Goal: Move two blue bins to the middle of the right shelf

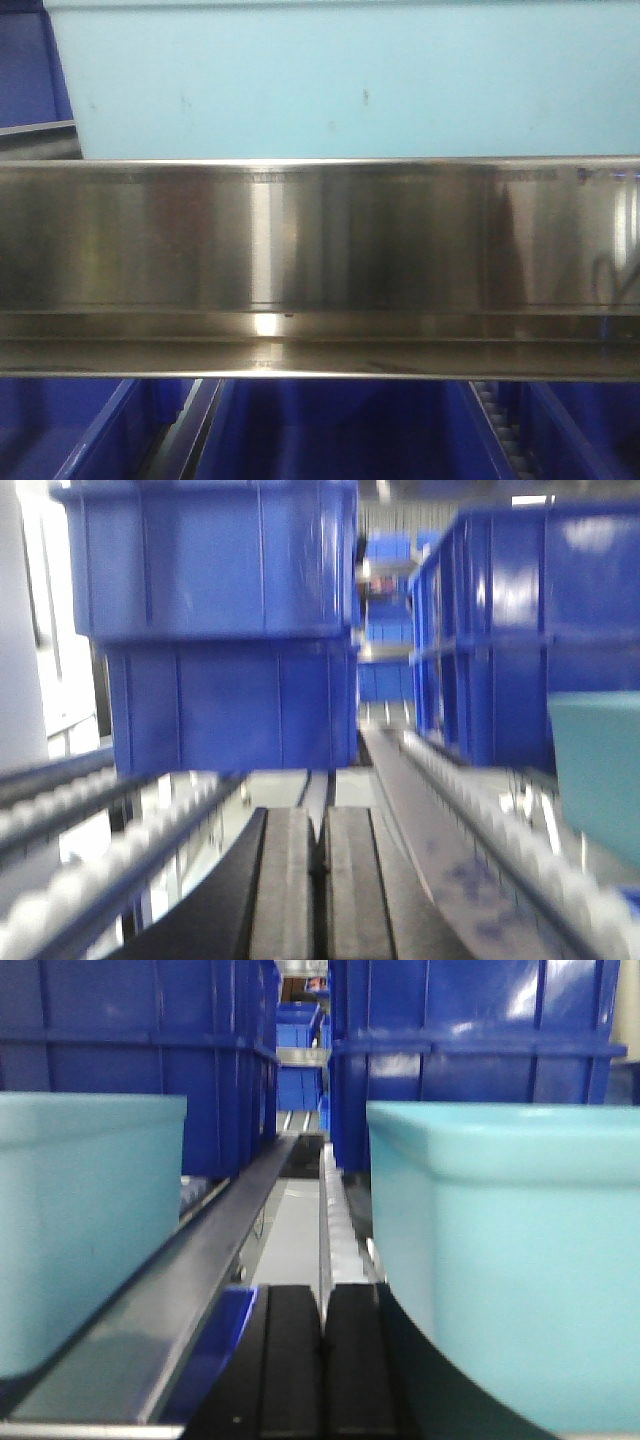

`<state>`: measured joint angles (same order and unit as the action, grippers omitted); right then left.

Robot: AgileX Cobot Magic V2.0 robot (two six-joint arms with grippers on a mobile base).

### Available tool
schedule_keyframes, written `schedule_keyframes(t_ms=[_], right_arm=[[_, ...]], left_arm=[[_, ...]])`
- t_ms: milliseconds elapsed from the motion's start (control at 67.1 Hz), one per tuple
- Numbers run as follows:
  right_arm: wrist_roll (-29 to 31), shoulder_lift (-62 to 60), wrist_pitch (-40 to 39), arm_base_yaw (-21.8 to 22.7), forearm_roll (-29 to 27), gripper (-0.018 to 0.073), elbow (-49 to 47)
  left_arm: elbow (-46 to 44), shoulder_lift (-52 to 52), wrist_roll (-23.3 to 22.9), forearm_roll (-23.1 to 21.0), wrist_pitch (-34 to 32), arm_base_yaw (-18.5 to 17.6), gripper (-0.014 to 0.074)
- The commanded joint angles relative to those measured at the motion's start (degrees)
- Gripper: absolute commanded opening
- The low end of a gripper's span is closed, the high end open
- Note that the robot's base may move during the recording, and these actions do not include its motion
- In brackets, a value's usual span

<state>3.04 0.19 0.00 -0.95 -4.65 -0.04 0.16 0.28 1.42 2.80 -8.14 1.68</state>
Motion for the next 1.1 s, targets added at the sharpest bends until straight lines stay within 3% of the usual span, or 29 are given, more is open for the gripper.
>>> schedule_keyframes(t_ms=[0,104,238,328,387,492,581,656,700,924,1088], right_arm=[[0.05,-0.19,-7.81,-0.22,0.27,-0.0162,0.04],[-0.48,-0.19,-11.21,-0.22,-0.15,-0.0162,-2.99],[-0.48,-0.19,-1.82,-0.22,-0.15,-0.0162,-14.39],[-0.48,1.66,4.50,-0.22,-0.15,-0.0160,-21.45],[-0.48,3.92,6.66,-0.22,-0.15,-0.0136,-24.46],[-0.48,7.86,8.54,-0.22,-0.15,0.0046,-28.80],[-0.48,11.56,8.80,-0.22,-0.15,0.0300,-30.88],[-0.48,13.87,8.79,-0.22,-0.15,0.0508,-31.47],[-0.48,14.88,8.79,-0.22,-0.15,0.0580,-31.46],[-0.48,21.38,11.51,-0.82,-0.15,0.0570,-36.39],[-0.48,29.70,18.28,-4.91,-0.26,0.0570,-44.77]], left_arm=[[-0.16,-0.28,-0.06,-0.02,-4.11,-0.27,-0.0111],[-3.45,-0.28,-0.06,-0.02,-3.48,-0.27,-0.0111],[-12.75,-0.28,-0.06,-0.02,1.85,-0.27,-0.0102],[-18.78,1.86,-0.06,-0.02,7.09,-0.27,-0.0004],[-22.21,3.98,-0.18,-0.02,9.31,-0.27,0.0113],[-26.24,7.71,-0.56,-0.27,10.56,-1.06,0.0355],[-28.91,11.51,-0.56,-2.03,10.71,-2.65,0.0492],[-30.90,14.27,-0.73,-4.06,10.61,-4.26,0.0521],[-32.54,16.31,-0.73,-4.06,12.07,-5.08,0.0521],[-45.78,30.62,-0.73,-4.15,30.53,-8.85,0.0519],[-57.42,41.39,-0.73,-5.79,38.13,-13.83,0.0519]])
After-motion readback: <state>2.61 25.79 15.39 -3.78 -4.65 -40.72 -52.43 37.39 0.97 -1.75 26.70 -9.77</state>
